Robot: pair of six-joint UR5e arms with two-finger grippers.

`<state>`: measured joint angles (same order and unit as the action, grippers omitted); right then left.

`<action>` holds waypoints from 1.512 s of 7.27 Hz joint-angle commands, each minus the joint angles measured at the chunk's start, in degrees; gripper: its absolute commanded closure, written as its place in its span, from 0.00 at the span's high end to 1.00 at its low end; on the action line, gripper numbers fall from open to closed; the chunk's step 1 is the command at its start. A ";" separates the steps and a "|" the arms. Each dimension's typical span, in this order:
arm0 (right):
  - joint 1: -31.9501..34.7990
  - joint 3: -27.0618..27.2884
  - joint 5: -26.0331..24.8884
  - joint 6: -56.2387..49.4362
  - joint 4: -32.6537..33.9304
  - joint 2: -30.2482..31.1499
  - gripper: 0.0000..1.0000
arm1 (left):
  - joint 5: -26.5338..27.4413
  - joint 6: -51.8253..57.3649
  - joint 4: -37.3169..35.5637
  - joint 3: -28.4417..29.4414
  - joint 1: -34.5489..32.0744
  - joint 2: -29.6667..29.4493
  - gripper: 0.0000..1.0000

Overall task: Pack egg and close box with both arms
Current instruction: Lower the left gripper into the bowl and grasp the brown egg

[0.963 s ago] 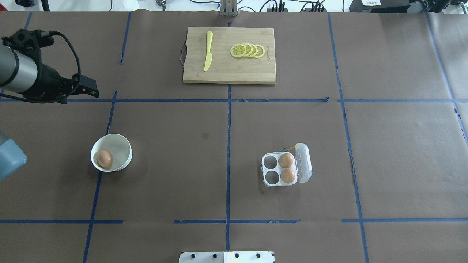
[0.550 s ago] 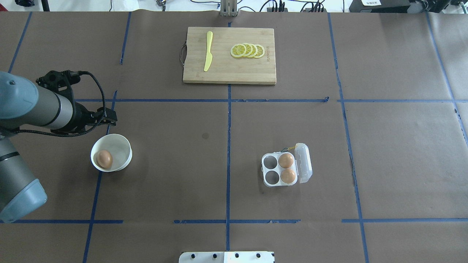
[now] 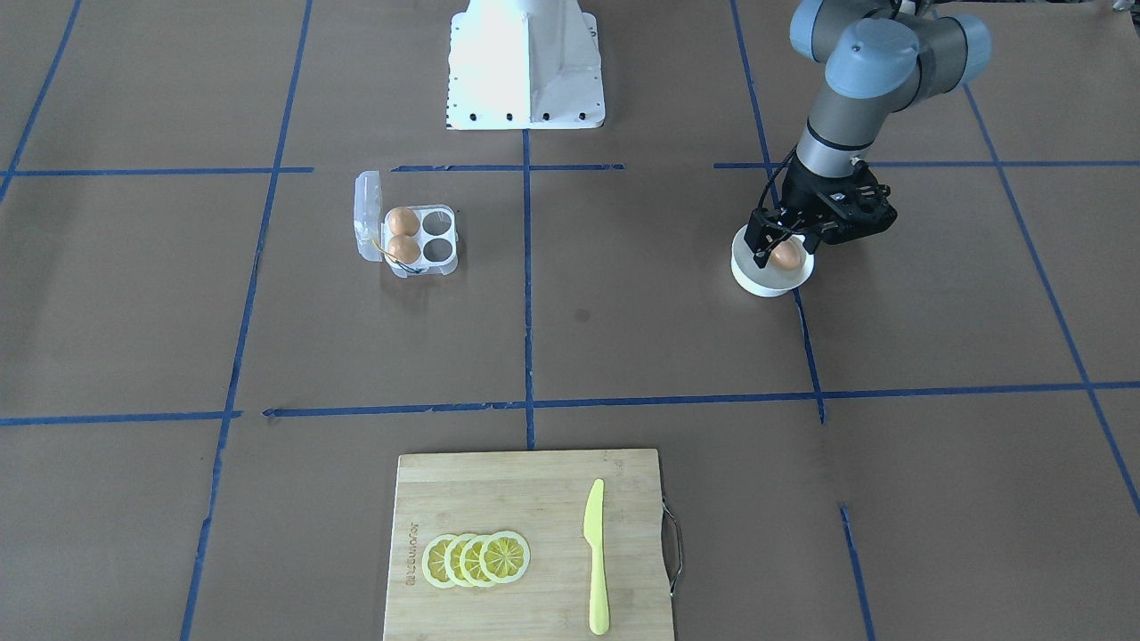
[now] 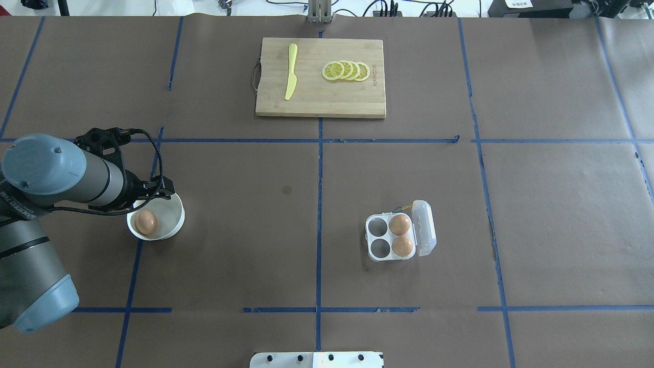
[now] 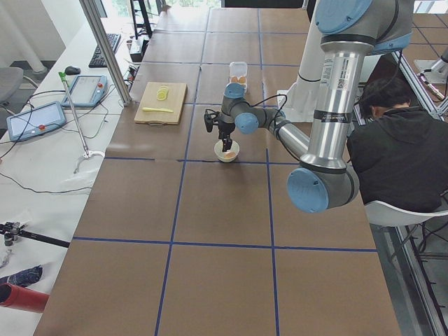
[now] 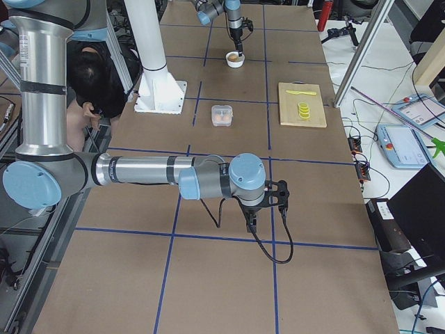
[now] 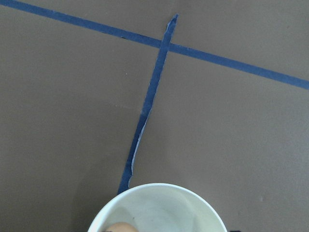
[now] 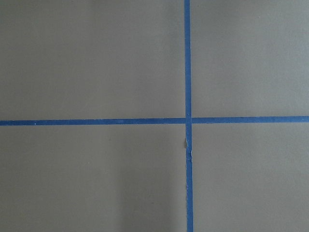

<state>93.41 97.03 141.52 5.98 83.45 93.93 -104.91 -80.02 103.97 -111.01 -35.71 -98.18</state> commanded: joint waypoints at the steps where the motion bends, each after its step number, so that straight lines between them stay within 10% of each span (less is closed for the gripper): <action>1: 0.01 0.00 0.25 0.00 0.05 -0.06 1.00 | 0.15 -0.14 0.00 0.35 0.72 0.01 0.82; 11: 0.01 0.00 0.43 0.00 -0.04 -0.15 1.00 | 0.24 -0.05 0.00 3.16 2.66 0.01 0.80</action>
<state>93.43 97.03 141.88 5.99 83.41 93.78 -104.68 -80.07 103.97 -107.84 -33.16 -98.20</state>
